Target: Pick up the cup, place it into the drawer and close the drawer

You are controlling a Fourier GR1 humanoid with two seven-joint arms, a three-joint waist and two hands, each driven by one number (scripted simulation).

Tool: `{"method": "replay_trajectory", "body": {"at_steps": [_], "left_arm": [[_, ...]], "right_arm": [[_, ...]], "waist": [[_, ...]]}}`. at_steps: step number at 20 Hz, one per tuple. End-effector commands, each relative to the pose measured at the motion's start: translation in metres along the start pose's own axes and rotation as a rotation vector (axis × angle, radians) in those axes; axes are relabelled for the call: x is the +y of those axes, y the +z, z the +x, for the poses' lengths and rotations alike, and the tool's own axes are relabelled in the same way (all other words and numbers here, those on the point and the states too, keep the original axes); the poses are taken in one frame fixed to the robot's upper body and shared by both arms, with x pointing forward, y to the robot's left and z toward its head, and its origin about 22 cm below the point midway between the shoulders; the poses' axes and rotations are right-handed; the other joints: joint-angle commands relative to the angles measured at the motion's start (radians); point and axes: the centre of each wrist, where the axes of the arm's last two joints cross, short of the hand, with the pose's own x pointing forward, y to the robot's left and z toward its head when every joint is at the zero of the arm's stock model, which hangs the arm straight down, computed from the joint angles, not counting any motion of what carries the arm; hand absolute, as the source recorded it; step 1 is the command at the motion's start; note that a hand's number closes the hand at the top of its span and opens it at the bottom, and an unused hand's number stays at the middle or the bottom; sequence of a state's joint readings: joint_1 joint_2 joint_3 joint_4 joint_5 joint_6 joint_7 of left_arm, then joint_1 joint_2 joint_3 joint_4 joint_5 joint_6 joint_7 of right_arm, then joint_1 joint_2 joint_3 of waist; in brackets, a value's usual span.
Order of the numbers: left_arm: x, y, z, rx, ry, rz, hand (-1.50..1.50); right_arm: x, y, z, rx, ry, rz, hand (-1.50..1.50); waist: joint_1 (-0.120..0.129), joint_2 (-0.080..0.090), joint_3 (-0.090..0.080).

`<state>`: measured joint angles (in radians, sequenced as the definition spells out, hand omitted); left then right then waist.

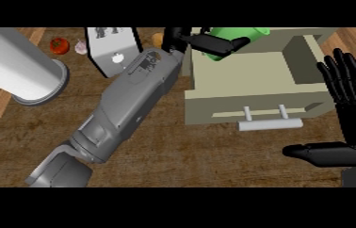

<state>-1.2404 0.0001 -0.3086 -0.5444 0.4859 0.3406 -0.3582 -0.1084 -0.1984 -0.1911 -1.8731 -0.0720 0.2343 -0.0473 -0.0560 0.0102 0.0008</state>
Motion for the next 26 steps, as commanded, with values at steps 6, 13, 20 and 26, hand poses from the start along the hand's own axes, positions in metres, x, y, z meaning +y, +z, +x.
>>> {"method": "replay_trajectory", "body": {"at_steps": [6, 13, 20, 26], "left_arm": [[-0.016, 0.004, -0.008, 0.104, -0.153, -0.053, 1.50], [-0.016, 0.021, -0.033, 0.171, -0.270, -0.069, -1.50], [-0.025, 0.028, -0.032, 0.079, -0.248, -0.024, -1.50], [-0.034, 0.013, -0.006, -0.012, -0.142, -0.027, -1.50]], "right_arm": [[0.004, -0.001, -0.002, -0.001, 0.005, 0.006, -1.50], [0.007, 0.001, -0.003, -0.025, -0.009, 0.040, -1.50], [0.004, -0.014, 0.007, -0.040, -0.038, 0.039, -1.50], [0.012, -0.012, 0.011, -0.032, -0.199, 0.152, 1.50]], "waist": [[0.002, -0.001, 0.000], [-0.036, 0.007, 0.001], [-0.030, 0.008, 0.000], [-0.004, 0.001, -0.001]]}}
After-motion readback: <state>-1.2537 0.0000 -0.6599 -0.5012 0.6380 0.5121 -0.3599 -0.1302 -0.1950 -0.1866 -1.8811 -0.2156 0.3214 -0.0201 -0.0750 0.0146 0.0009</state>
